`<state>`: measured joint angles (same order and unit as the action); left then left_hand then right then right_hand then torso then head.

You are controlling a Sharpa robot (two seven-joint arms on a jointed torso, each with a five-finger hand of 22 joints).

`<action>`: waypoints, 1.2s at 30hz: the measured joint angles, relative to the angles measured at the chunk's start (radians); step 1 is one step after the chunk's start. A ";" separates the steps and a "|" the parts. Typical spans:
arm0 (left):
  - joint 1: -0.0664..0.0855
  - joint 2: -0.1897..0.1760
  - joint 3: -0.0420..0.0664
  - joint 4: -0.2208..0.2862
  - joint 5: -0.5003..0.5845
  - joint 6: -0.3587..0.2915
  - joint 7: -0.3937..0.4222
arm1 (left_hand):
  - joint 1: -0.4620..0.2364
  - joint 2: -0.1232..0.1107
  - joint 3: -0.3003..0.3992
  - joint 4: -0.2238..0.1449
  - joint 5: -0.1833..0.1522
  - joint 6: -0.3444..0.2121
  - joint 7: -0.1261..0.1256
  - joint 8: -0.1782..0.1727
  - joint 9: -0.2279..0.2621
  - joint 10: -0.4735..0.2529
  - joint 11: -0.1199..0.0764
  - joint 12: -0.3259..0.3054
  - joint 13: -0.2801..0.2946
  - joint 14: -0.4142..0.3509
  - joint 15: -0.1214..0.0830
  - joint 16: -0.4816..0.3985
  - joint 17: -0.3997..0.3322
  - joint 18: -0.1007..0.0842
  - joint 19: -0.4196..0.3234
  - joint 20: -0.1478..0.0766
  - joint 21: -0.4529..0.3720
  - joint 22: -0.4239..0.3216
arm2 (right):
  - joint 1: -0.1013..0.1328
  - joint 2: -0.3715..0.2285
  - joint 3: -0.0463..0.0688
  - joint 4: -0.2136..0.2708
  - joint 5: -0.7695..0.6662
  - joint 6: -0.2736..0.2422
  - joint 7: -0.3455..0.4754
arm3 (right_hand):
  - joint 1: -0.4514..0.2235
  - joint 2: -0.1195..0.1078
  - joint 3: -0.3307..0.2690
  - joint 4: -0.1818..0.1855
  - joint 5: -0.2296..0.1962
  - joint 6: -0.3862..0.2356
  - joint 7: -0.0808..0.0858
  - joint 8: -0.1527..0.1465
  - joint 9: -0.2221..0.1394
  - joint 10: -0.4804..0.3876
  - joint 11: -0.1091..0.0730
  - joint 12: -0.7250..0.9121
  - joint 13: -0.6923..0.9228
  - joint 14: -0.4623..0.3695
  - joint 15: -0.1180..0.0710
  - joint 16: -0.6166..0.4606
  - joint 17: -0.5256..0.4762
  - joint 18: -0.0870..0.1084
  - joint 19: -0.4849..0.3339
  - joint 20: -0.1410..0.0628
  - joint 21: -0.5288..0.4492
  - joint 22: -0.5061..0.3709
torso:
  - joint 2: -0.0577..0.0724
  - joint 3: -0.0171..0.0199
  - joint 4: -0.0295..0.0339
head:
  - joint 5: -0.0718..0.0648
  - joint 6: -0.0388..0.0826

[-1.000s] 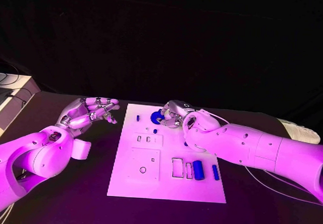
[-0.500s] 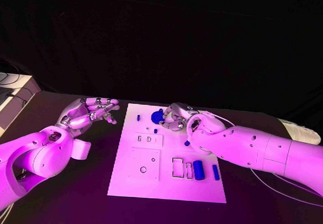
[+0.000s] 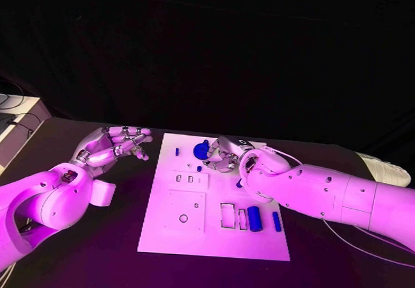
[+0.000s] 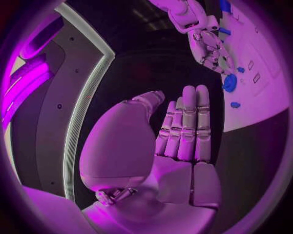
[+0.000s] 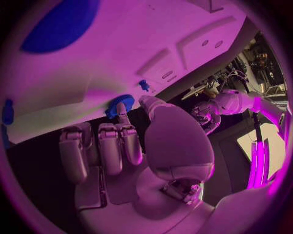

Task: Assemble the parts on the task board

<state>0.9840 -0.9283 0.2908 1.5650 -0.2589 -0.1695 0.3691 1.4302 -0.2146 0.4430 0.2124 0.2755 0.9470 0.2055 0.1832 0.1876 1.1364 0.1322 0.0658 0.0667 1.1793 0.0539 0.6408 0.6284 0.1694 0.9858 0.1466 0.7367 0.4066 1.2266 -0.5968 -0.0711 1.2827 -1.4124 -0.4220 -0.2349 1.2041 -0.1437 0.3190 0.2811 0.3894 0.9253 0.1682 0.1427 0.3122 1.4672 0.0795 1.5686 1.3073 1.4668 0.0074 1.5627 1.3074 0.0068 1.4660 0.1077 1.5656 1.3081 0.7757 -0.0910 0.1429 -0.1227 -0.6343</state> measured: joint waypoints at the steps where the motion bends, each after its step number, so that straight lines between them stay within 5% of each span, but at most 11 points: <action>1: 0.000 0.000 0.000 0.000 0.000 0.000 0.000 | 0.000 0.000 0.000 0.000 0.000 0.000 0.000 0.000 0.000 0.000 0.000 0.000 0.000 0.000 0.000 0.000 0.000 0.000 0.000 0.000 0.000 0.000 | 0.000 0.000 0.000 0.000 0.000 -0.002 0.000 | 0.000 0.000 0.000 0.000 0.000 0.000 0.000 0.000 0.000 0.000 0.000 0.000 0.000 0.000 0.000 0.000 0.000 0.000 0.000 0.000 0.000 0.000 | 0.000 0.0000 0.0002 | 0.000 0.000; 19: -0.001 0.000 0.000 -0.003 -0.001 0.000 -0.001 | 0.000 0.000 0.000 0.000 0.000 0.000 0.000 0.000 0.000 -0.004 0.004 0.000 0.000 0.000 0.000 0.000 0.000 0.000 0.000 0.000 0.000 0.000 | -0.005 -0.021 -0.001 0.037 -0.031 -0.090 -0.003 | 0.005 -0.013 0.007 -0.007 -0.014 0.003 -0.003 0.000 0.000 0.000 0.000 0.000 0.001 0.000 0.000 0.000 0.000 0.000 0.000 0.000 0.000 0.000 | 0.000 0.0000 0.0005 | 0.003 0.001; 26: -0.001 0.000 0.000 -0.003 -0.001 0.000 -0.001 | 0.000 0.000 0.001 -0.007 0.000 0.000 0.000 0.000 0.000 -0.004 0.004 0.000 0.000 0.000 0.000 0.000 0.000 0.000 0.000 0.000 0.005 0.002 | -0.005 0.013 -0.001 -0.014 -0.036 -0.095 -0.002 | 0.004 -0.029 0.009 -0.006 -0.022 -0.002 0.002 -0.013 -0.003 0.000 0.000 0.000 0.001 0.000 0.000 0.000 0.000 0.000 0.000 0.000 0.000 0.000 | 0.000 -0.0002 0.0004 | -0.001 0.003; 36: -0.001 0.000 0.000 -0.004 -0.001 0.000 -0.001 | 0.000 0.000 0.001 -0.007 0.000 0.000 0.000 0.000 0.000 -0.004 0.004 0.000 0.000 0.000 0.000 0.000 0.000 0.000 0.000 0.000 0.005 0.002 | 0.001 0.044 0.002 -0.063 -0.038 -0.087 -0.003 | 0.003 -0.037 0.017 -0.003 -0.026 -0.092 0.022 -0.064 -0.034 -0.003 0.019 0.000 0.000 -0.004 0.015 0.000 0.000 0.000 0.000 0.013 0.000 0.000 | -0.001 -0.0010 0.0035 | 0.001 0.001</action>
<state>0.9833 -0.9278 0.2908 1.5607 -0.2603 -0.1696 0.3680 1.4303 -0.2146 0.4444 0.2052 0.2755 0.9471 0.2054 0.1832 0.1876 1.1329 0.1359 0.0658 0.0667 1.1793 0.0539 0.6408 0.6282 0.1694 0.9859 0.1466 0.7415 0.4083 1.2279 -0.5533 -0.0687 1.2194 -1.4507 -0.5089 -0.2375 1.2072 -0.1811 0.3357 0.2785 0.3635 0.8337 0.1906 0.0782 0.2784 1.4643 0.0984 1.5686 1.3078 1.4632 0.0219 1.5627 1.3073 0.0069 1.4656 0.1210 1.5655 1.3077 0.7751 -0.0919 0.1465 -0.1218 -0.6331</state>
